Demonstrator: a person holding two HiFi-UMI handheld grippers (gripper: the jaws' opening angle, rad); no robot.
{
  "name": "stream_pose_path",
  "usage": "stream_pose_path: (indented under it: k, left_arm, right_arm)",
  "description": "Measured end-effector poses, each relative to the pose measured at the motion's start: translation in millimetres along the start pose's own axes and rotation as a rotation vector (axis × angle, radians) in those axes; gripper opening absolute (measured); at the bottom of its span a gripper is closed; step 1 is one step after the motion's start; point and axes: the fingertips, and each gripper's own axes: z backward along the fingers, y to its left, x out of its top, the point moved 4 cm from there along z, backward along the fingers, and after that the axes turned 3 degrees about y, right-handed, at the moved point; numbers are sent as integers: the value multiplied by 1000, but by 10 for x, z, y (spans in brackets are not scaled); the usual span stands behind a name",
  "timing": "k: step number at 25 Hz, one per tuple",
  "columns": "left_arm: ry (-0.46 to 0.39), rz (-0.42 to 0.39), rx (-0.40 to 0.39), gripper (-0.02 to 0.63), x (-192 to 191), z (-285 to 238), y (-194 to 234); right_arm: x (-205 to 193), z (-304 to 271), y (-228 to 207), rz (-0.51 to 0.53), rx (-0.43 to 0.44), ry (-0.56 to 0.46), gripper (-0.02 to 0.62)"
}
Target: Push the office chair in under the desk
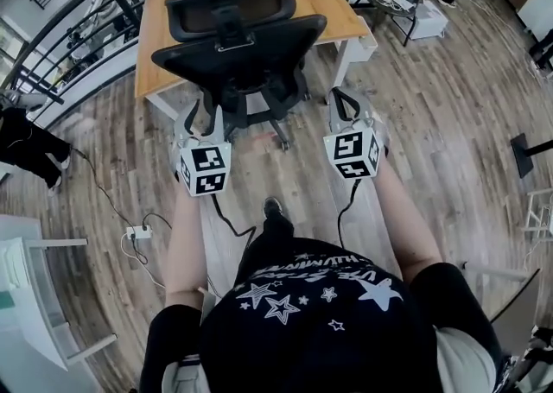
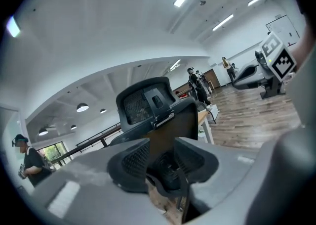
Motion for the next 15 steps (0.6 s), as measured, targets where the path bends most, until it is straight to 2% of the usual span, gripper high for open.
stream_pose_path:
  k: [3, 7, 10, 15]
  left_arm:
    - [18, 30, -24, 123, -68, 237, -174]
    - [30, 73, -67, 97, -132, 561, -418]
    - [15, 83, -54, 11, -80, 807, -516]
    - [3, 140, -66, 2, -70, 1124, -675]
  right_arm:
    - [-38, 209, 95, 11, 48, -6, 3]
    - [-121, 479, 162, -8, 85, -3, 3]
    - [-154, 663, 163, -14, 87, -6, 3]
    - [-196, 948, 167, -45, 88, -25, 3]
